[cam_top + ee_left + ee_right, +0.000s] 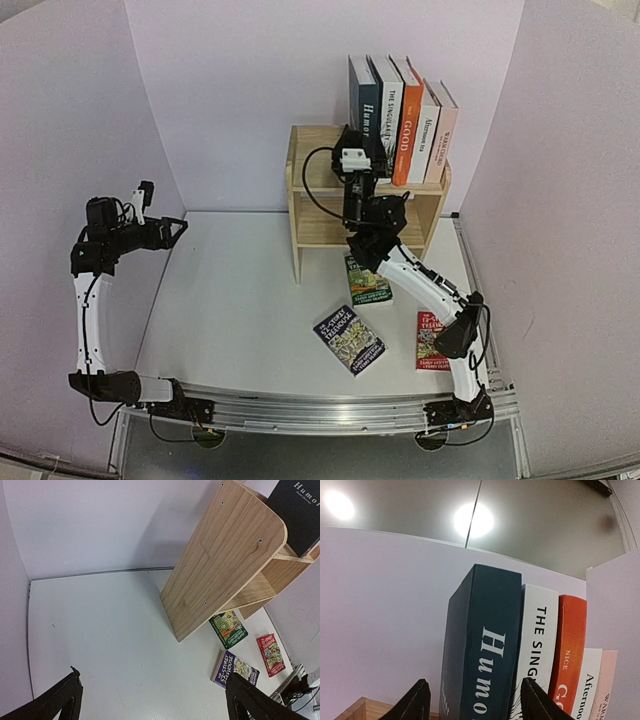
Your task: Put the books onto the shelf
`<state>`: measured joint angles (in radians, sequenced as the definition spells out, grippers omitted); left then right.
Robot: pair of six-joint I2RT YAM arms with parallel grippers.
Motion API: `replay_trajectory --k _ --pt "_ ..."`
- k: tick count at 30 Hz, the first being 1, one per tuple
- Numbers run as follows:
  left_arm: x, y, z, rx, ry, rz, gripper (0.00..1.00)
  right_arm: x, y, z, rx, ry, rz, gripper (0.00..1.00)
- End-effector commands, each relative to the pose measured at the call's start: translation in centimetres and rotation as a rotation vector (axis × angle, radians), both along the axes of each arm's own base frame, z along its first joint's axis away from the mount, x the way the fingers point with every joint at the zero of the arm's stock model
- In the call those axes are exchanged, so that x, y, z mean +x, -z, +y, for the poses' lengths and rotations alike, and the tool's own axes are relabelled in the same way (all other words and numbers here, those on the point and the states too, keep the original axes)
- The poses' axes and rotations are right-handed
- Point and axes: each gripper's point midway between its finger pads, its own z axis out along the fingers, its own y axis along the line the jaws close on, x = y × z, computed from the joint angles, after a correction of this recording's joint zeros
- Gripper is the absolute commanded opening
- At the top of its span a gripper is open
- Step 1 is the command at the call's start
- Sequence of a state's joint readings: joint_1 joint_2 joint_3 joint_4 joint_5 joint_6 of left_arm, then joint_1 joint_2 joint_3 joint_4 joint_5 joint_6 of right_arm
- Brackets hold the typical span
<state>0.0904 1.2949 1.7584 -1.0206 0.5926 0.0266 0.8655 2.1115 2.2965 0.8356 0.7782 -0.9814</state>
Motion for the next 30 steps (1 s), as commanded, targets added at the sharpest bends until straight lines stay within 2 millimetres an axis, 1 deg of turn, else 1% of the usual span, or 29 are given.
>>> replay_trajectory --k 1,5,7,11,18,25,30 --pt "-0.4 -0.6 -0.5 0.013 0.035 -0.036 1.00 -1.9 -2.7 -1.9 0.003 0.088 -0.076 0.58" --pt "-0.4 -0.7 -0.6 0.016 0.042 -0.035 1.00 -1.8 -2.6 -1.5 -0.031 0.101 -0.084 0.45" --pt "-0.4 -0.6 -0.6 0.016 0.044 -0.032 1.00 -1.6 -2.3 -0.9 -0.053 0.091 -0.082 0.41" --pt "-0.3 -0.6 -0.7 0.014 0.050 -0.032 1.00 -1.1 -1.6 -0.1 -0.072 0.076 -0.071 0.42" --pt "-0.5 0.1 -0.8 0.024 0.056 -0.016 1.00 -0.9 -1.3 1.9 -0.124 0.019 -0.079 0.48" --pt "-0.5 0.2 -0.8 0.017 0.060 -0.017 1.00 1.4 0.0 1.3 -0.121 0.049 -0.049 0.47" --pt "-0.6 0.4 -0.8 0.018 0.060 -0.009 1.00 2.3 0.4 1.4 -0.116 0.057 -0.051 0.43"
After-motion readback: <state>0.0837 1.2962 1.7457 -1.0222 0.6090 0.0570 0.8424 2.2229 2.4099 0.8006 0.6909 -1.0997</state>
